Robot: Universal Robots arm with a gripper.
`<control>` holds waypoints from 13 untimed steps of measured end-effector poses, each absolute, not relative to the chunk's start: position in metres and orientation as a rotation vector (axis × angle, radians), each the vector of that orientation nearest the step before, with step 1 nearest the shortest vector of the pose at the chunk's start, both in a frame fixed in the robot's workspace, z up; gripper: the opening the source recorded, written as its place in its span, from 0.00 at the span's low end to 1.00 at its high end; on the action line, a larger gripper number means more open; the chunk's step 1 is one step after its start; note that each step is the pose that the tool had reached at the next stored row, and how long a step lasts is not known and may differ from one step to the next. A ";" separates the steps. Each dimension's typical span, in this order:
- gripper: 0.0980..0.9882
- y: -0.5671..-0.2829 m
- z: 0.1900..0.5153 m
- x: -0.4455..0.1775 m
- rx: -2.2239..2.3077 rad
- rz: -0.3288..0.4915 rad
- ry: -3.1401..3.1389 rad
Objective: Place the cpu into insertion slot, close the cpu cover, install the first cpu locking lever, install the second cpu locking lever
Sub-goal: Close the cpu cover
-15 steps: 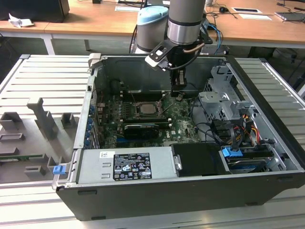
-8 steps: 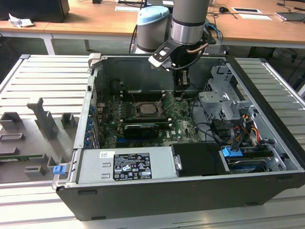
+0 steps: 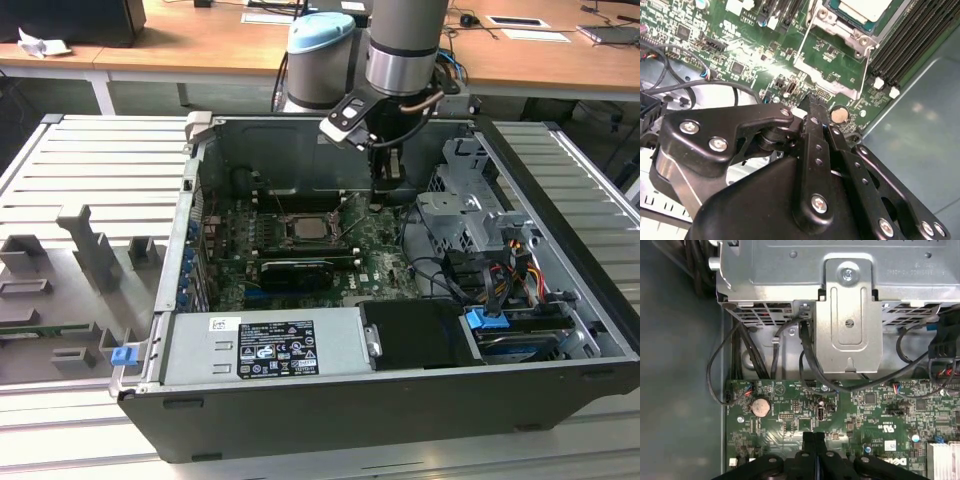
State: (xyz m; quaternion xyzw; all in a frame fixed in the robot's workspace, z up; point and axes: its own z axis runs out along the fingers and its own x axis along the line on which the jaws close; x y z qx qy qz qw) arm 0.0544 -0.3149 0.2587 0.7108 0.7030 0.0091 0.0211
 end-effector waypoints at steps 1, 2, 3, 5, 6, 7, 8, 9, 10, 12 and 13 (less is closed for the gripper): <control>0.01 -0.315 0.257 0.054 2.203 0.028 2.180; 0.01 -0.315 0.255 0.054 2.203 0.028 2.180; 0.01 -0.315 0.252 0.054 2.202 0.028 2.181; 0.01 -0.315 0.251 0.053 2.202 0.028 2.181; 0.01 -0.315 0.250 0.048 2.202 0.028 2.181; 0.01 -0.315 0.250 0.046 2.202 0.028 2.181; 0.01 -0.315 0.250 0.045 2.202 0.028 2.181; 0.01 -0.315 0.250 0.044 2.202 0.028 2.181; 0.01 -0.315 0.250 0.043 2.202 0.028 2.181; 0.01 -0.315 0.250 0.041 2.202 0.028 2.181; 0.01 -0.315 0.250 0.041 2.202 0.028 2.181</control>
